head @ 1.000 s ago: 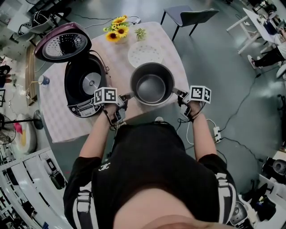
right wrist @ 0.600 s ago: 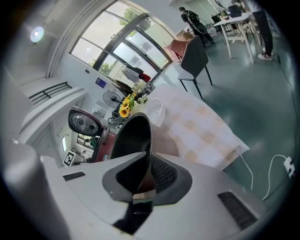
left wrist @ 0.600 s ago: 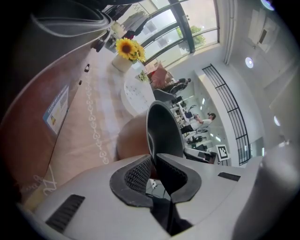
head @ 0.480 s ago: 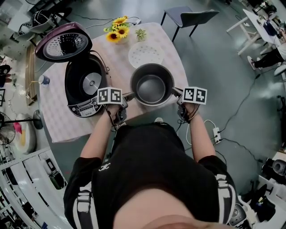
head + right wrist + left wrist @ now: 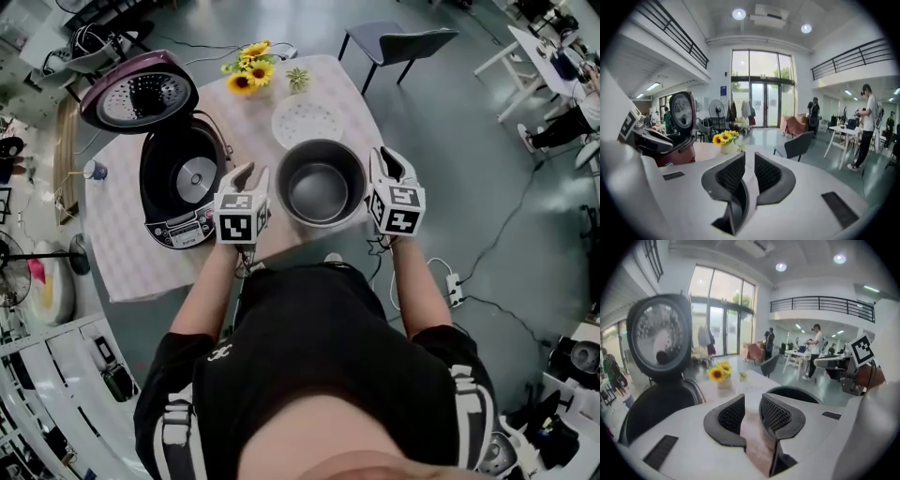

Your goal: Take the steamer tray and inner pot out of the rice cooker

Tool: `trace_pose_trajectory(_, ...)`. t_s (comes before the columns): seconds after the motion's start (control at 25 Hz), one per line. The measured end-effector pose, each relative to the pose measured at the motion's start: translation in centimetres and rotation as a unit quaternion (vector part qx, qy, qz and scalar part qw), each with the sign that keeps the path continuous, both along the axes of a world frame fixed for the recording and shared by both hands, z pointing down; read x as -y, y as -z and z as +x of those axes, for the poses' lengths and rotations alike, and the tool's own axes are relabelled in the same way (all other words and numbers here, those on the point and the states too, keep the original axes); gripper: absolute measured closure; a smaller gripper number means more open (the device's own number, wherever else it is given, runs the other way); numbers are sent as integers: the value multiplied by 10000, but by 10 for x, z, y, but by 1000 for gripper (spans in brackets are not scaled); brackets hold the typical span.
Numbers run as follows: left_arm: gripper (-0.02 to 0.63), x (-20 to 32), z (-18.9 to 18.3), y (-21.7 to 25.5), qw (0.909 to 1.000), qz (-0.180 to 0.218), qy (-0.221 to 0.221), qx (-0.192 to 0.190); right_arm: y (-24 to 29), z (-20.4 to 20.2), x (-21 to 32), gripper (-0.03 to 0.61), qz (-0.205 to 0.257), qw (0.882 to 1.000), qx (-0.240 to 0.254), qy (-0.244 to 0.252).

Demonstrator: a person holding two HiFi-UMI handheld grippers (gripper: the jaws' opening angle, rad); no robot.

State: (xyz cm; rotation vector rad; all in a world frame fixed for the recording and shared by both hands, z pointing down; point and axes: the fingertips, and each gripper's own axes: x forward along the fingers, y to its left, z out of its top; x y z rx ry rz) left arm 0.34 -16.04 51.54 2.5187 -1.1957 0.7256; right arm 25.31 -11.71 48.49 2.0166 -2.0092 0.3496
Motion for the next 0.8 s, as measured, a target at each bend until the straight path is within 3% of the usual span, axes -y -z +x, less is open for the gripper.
trace_pose_trajectory(0.08, 505, 9, -1, 39, 9964, 735, 215, -374, 27, -9, 7, 529, 554, 9984, -105, 24)
trace_pose_trajectory(0.2, 505, 20, -5, 87, 9839, 1472, 485, -890, 71, -25, 13, 529, 1404, 9898, -243, 22)
trace_pose_trajectory(0.4, 524, 27, -25, 144, 9626, 2442, 769, -890, 127, -47, 21, 532, 2292, 9726, -364, -101)
trace_pose_trajectory(0.52, 605, 26, -37, 166, 9522, 2667, 1011, -1090, 144, -61, 25, 578, 2462, 9686, -323, 101)
trace_pose_trajectory(0.64, 611, 26, -45, 174, 9483, 2734, 1108, -1174, 149, -77, 29, 578, 2498, 9672, -321, 336)
trace_pose_trajectory(0.8, 611, 30, -53, 171, 9503, 2662, 1142, -1144, 153, -90, 32, 578, 2550, 9653, -164, 539)
